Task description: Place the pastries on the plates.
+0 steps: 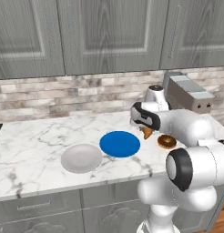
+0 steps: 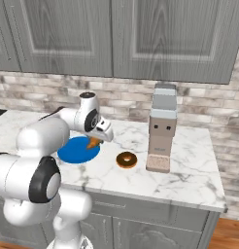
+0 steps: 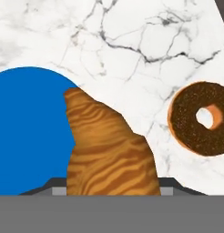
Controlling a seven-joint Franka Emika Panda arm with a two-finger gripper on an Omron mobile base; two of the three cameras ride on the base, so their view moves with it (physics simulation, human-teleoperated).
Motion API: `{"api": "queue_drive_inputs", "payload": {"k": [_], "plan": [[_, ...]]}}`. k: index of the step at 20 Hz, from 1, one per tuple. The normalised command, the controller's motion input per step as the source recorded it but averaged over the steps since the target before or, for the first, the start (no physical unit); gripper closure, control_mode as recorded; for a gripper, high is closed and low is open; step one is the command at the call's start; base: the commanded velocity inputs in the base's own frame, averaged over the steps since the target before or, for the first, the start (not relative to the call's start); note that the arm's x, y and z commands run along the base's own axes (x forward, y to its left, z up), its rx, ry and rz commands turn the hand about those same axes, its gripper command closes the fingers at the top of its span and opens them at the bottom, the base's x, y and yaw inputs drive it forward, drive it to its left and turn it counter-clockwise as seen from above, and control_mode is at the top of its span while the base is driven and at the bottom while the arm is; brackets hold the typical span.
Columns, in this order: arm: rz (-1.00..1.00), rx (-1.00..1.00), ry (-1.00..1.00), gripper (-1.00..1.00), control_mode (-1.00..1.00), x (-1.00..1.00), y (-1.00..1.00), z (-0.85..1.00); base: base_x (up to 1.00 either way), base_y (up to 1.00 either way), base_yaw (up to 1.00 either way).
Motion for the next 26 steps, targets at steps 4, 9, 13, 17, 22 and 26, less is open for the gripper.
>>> {"api": "queue_drive_inputs", "payload": {"k": [4,9,13,17,22,26], "plan": [[0.05,0.03,-0.02,1.0,-1.0,-0.43,0.74,0.24,0.0,0.0,0.0],[0.08,0.02,0.0,1.0,-1.0,-0.23,0.96,0.19,0.0,0.0,0.0],[0.06,0.0,0.0,1.0,-1.0,-0.05,1.0,0.14,0.0,0.0,0.0],[0.01,-0.01,0.02,1.0,-1.0,0.02,1.0,0.0,0.0,0.0,0.0],[0.0,-0.05,0.05,1.0,-1.0,0.25,1.0,0.0,0.0,0.0,0.0],[0.0,-0.06,0.04,1.0,-1.0,0.36,1.0,0.0,0.0,0.0,0.0]]}}
